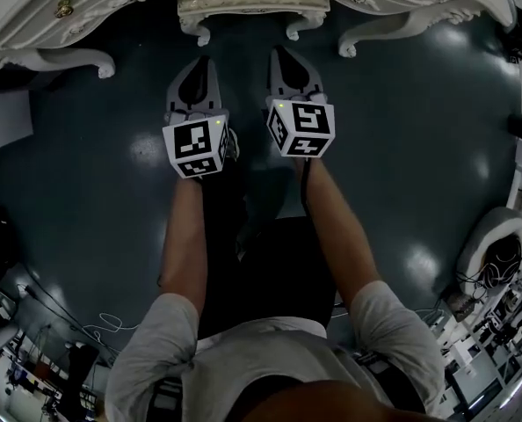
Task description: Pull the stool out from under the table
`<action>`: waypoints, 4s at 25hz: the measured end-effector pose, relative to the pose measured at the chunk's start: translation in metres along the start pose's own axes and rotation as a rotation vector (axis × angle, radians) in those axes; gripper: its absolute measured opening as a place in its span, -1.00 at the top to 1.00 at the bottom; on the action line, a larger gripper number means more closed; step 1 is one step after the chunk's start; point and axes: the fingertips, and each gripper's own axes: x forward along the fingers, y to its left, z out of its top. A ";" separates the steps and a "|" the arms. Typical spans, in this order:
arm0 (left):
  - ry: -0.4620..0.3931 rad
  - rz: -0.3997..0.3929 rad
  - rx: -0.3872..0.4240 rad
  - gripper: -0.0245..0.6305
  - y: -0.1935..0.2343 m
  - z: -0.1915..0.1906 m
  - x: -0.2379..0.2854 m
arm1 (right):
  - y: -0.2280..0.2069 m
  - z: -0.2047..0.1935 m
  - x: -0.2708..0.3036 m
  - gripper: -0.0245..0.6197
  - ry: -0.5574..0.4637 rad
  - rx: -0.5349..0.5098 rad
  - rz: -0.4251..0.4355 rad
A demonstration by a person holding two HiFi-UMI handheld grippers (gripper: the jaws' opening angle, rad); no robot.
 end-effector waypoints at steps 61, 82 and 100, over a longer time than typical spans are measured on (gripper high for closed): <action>-0.077 -0.148 0.004 0.89 -0.026 -0.134 0.042 | -0.081 -0.094 0.182 -0.01 -0.414 0.573 0.451; -0.094 -0.055 0.062 0.89 -0.008 -0.141 0.049 | -0.078 -0.121 0.125 0.19 -0.396 0.577 0.484; 0.045 0.189 0.210 0.14 0.099 -0.167 0.172 | -0.082 -0.122 0.123 0.19 -0.344 0.551 0.476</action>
